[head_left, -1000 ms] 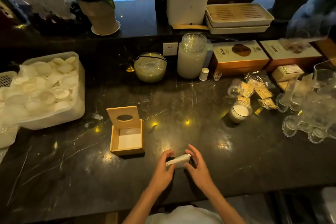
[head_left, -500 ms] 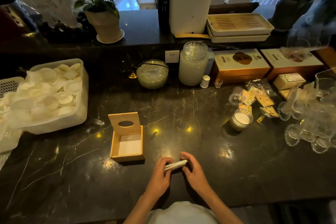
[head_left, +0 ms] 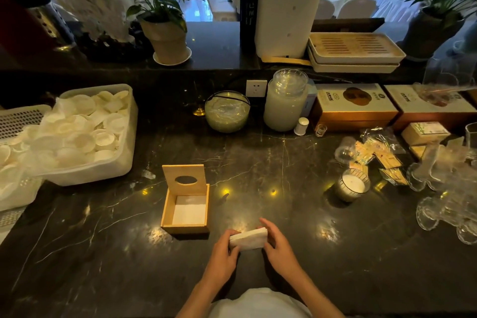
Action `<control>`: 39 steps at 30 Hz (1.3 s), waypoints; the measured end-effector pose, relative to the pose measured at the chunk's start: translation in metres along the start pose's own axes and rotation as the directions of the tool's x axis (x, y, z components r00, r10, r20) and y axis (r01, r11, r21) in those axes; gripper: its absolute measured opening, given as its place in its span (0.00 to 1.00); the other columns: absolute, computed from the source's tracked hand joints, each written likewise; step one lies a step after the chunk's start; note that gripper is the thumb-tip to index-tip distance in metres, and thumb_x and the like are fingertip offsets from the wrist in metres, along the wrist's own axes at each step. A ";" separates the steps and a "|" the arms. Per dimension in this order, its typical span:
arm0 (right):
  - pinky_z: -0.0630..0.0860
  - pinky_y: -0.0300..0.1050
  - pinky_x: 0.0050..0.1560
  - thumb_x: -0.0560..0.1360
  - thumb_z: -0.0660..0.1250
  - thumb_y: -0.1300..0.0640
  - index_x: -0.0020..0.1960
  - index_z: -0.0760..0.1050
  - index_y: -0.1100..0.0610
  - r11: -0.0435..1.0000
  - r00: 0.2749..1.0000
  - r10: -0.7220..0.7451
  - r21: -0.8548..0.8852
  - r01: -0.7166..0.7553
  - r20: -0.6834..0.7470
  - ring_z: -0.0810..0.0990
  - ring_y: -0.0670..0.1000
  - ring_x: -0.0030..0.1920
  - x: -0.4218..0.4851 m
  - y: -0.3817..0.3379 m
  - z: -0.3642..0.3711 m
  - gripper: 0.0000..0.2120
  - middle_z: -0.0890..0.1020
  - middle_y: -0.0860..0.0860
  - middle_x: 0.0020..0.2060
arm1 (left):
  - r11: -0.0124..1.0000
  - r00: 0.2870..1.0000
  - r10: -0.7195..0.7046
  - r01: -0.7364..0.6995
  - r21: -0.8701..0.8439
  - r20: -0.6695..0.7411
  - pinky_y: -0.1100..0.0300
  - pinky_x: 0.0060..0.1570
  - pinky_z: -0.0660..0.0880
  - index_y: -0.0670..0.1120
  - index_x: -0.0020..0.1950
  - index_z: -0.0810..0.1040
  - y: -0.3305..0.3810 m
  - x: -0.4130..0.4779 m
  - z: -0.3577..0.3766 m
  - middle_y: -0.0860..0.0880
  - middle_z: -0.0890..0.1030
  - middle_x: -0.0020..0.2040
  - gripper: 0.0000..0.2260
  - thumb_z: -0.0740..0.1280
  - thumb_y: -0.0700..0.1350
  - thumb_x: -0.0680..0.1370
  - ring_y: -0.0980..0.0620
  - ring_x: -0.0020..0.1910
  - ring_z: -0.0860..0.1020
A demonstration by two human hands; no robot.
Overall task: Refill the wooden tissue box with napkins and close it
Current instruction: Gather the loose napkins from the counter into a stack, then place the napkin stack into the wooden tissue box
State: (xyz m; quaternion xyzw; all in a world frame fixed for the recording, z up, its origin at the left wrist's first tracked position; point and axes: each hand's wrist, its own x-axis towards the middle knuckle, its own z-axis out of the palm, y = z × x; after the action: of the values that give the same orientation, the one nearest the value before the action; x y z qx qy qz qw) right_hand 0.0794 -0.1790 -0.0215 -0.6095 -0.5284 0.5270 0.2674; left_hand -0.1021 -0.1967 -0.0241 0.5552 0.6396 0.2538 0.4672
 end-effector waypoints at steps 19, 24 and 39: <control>0.80 0.43 0.53 0.82 0.59 0.45 0.73 0.60 0.40 0.948 0.933 0.270 0.106 -0.302 0.239 0.79 0.50 0.56 -0.007 -0.050 0.036 0.21 0.72 0.47 0.63 | 0.901 0.945 -0.175 0.266 -0.342 0.276 0.59 0.44 0.81 0.51 0.62 0.71 0.023 -0.024 -0.071 0.45 0.73 0.62 0.09 0.62 0.43 0.82 0.48 0.55 0.78; 0.76 0.45 0.61 0.79 0.65 0.48 0.63 0.76 0.42 0.983 0.897 0.133 -0.173 -0.065 0.421 0.77 0.45 0.58 0.000 -0.101 0.051 0.13 0.79 0.43 0.56 | 0.945 0.915 -0.127 0.229 -0.234 0.383 0.59 0.46 0.81 0.50 0.60 0.73 0.024 -0.028 -0.123 0.48 0.76 0.60 0.08 0.64 0.44 0.81 0.53 0.56 0.79; 0.77 0.57 0.55 0.82 0.59 0.60 0.65 0.71 0.60 0.528 0.901 0.375 0.749 -0.400 0.217 0.79 0.61 0.60 0.018 -0.141 0.117 0.13 0.80 0.62 0.60 | 0.918 0.973 -0.189 0.222 -0.329 0.130 0.47 0.74 0.62 0.59 0.79 0.53 -0.028 0.025 -0.209 0.54 0.61 0.77 0.25 0.56 0.48 0.84 0.49 0.77 0.60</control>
State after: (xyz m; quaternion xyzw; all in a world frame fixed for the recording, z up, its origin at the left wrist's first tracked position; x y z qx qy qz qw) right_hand -0.0822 -0.1474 0.0611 -0.5266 -0.1028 0.7572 0.3725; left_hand -0.2978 -0.1397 0.0358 0.4072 0.6176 0.2835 0.6102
